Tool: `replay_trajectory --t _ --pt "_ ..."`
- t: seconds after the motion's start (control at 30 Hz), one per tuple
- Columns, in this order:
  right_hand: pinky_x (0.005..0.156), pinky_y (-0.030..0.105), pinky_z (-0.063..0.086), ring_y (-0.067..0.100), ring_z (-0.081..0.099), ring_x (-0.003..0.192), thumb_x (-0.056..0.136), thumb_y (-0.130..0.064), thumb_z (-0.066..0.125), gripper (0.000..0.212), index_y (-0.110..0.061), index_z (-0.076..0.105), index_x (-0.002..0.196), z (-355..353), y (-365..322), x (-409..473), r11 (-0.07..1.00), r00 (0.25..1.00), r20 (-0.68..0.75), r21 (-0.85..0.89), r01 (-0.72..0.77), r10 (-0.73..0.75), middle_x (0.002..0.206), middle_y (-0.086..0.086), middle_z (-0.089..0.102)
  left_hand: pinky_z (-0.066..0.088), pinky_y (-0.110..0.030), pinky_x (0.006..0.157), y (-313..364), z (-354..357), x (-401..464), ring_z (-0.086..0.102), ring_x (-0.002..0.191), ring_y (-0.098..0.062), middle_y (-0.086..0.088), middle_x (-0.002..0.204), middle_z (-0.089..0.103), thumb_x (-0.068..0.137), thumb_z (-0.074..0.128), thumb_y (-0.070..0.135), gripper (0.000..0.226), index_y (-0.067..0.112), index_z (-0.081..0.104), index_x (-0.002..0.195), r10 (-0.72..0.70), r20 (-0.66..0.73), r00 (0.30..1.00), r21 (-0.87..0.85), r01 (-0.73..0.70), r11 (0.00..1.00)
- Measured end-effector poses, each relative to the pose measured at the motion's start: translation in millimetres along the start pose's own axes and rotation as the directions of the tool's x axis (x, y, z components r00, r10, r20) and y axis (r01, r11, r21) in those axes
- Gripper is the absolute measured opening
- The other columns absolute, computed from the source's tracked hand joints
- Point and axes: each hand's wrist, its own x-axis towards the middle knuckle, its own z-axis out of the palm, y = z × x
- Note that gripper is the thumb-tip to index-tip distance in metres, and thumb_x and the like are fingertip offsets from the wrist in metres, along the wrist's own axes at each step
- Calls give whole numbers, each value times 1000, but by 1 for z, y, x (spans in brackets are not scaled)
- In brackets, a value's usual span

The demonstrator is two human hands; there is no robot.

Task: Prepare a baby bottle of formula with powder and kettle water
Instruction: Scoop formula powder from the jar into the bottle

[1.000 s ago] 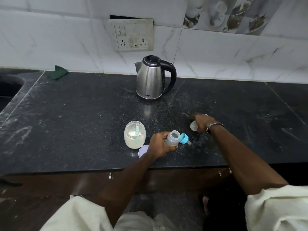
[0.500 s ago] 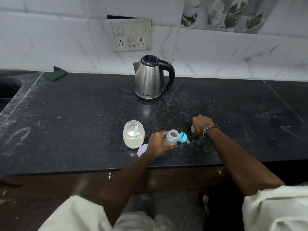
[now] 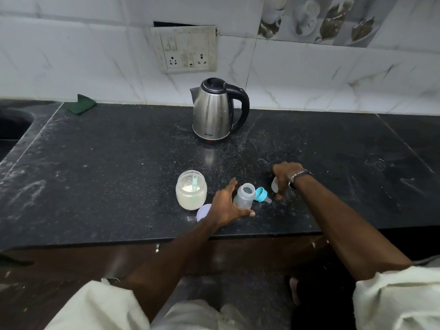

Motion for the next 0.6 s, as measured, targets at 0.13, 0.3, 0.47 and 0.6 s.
replay_trajectory --t 0.13,0.3,0.47,0.6 --pt "88 35 54 25 64 108 61 -35 91 71 -14 61 122 -29 -5 -3 1000 1000 2 14 -9 9 123 6 65 21 -38 122 10 -10 -14 13 153 -17 -1 167 13 65 86 57 129 19 7 159 96 -51 994 2 -96 995" --pt "84 39 49 30 61 105 82 -43 74 47 -15 58 116 -74 -32 -18 980 938 -327 118 159 -113 119 10 62 21 -45 123 16 -31 -36 14 153 -29 -19 162 23 79 82 41 106 -6 22 152 357 -551 755 128 -346 929" --pt "77 35 50 16 59 87 93 -28 63 9 -21 64 88 -92 -88 -29 787 732 -560 212 579 -388 94 -2 62 20 -54 122 -9 -58 -45 6 154 -34 -22 163 16 70 88 42 120 -7 16 153 255 -760 598 139 -233 963" --pt "74 37 50 19 59 91 87 -22 61 11 -19 72 88 -89 -135 -28 710 620 -502 18 704 -602 98 2 64 14 -40 124 -29 -73 -53 0 155 -19 -5 168 2 50 84 69 147 13 2 158 -3 -667 745 -65 -54 996"
